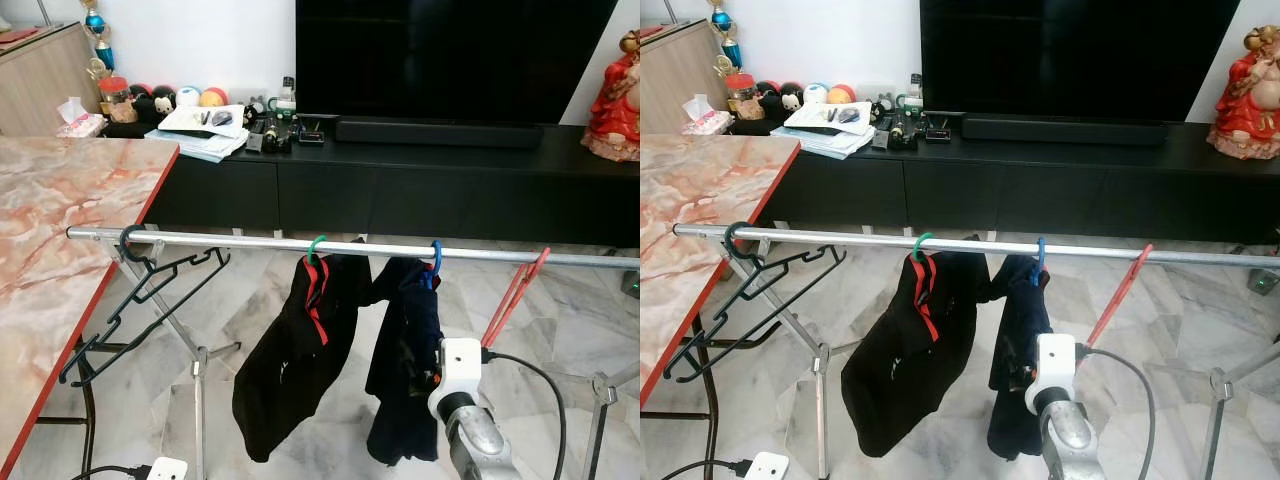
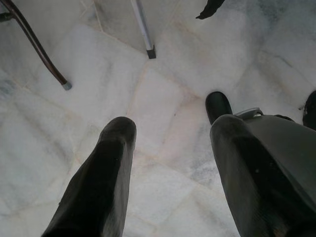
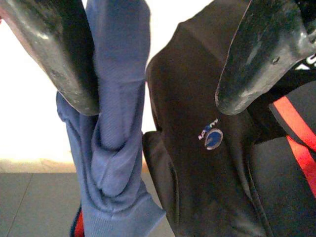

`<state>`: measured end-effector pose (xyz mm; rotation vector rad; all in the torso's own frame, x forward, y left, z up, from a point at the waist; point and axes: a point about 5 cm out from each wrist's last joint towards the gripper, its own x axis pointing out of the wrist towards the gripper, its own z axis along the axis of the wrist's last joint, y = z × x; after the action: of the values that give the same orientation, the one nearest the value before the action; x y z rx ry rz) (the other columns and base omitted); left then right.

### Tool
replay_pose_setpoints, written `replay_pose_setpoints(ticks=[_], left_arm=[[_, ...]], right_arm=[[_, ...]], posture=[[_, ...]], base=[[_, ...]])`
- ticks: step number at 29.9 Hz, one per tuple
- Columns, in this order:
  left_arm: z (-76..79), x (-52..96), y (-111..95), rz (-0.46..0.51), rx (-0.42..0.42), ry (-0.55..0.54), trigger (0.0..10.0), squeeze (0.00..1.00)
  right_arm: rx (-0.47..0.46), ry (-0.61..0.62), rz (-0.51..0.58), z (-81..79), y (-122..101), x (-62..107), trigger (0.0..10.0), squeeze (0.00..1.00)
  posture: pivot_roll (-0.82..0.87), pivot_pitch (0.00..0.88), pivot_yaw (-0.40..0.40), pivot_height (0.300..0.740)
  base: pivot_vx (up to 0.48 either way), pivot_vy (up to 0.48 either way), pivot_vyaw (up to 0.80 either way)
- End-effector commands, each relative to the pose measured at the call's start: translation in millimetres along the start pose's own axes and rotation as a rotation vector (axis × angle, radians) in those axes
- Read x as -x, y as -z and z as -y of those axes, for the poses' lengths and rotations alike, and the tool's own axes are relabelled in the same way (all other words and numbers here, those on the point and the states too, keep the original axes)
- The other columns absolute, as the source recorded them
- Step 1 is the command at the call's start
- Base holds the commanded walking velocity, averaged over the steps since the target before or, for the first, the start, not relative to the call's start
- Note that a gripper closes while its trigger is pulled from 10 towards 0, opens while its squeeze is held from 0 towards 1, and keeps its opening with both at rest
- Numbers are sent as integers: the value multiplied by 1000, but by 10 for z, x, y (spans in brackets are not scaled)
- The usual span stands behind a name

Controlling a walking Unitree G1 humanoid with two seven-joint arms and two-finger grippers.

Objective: Hang hanger

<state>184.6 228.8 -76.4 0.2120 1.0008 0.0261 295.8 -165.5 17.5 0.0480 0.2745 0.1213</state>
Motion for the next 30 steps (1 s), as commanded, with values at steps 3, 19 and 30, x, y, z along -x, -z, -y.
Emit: replay_pose_setpoints(ticks=[3,19,30], left_arm=[[9,5,54,-30,-25,20,10000,0],[8,4,50,-34,-36,25,10000,0],[11,4,55,-39,-42,34,10000,0]], right_arm=[[73,54,-121,65,178,50,10000,0],[46,138,-163,101,330,142,0,0],[57,176,-179,144,397,211,0,0]], posture=[[-18,38,-15,740],[-14,38,-16,740],[-12,33,-21,740]], base=[[0,0,0],[0,0,0],[0,0,0]])
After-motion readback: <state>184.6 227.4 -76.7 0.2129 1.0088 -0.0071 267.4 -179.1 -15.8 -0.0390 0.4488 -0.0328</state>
